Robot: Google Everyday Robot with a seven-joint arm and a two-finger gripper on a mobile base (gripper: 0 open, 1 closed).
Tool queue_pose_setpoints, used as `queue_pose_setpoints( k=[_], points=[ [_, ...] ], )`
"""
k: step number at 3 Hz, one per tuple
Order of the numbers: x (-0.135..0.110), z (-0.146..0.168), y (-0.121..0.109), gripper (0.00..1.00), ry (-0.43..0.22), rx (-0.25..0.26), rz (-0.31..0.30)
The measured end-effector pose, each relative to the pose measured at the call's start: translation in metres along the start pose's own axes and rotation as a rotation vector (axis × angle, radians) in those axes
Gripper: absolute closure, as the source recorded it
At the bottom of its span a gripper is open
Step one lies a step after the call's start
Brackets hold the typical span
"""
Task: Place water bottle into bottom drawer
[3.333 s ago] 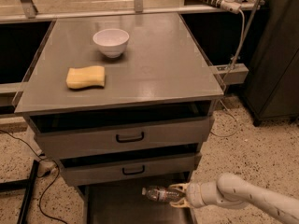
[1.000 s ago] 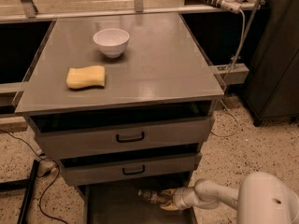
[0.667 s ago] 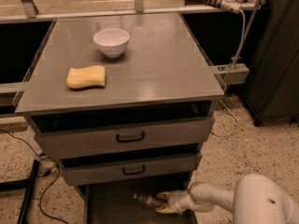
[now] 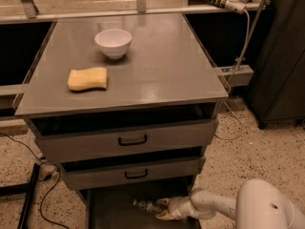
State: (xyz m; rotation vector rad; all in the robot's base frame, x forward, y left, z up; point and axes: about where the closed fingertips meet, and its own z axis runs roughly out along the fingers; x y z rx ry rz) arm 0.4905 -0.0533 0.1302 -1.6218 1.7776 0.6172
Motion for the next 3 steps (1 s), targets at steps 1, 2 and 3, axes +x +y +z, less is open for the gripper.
queue_pose_setpoints(
  k=[1, 2, 3],
  points=[
    [0.0, 0.0001, 0.0, 0.58, 0.0, 0.0, 0.0],
    [0.0, 0.0001, 0.0001, 0.35, 0.0, 0.0, 0.0],
    [0.0, 0.0001, 0.0001, 0.12, 0.0, 0.0, 0.0]
  ],
)
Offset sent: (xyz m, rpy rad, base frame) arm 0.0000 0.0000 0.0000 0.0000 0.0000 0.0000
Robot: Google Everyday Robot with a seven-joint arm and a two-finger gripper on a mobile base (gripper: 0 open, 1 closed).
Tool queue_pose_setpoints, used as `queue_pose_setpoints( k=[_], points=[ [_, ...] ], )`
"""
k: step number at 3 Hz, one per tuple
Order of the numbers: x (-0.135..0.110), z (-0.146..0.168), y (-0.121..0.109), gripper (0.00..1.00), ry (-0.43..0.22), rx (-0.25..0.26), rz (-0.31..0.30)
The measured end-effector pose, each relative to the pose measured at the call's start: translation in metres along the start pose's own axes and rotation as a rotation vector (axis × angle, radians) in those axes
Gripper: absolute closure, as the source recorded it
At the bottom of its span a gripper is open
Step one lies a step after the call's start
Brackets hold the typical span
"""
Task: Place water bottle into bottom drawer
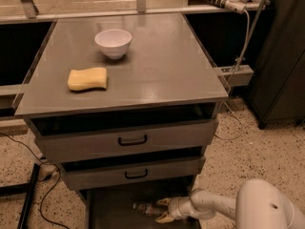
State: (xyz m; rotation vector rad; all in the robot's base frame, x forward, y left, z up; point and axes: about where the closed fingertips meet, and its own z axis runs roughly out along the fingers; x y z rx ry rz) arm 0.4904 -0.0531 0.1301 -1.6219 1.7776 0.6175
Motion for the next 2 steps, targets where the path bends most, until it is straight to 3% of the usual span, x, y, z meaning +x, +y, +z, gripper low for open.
queue_pose_setpoints(
  k=[1, 2],
  points=[
    [0.0, 0.0, 0.0, 0.0, 0.0, 0.0, 0.0],
    [0.0, 0.0, 0.0, 0.0, 0.0, 0.0, 0.0]
  ],
)
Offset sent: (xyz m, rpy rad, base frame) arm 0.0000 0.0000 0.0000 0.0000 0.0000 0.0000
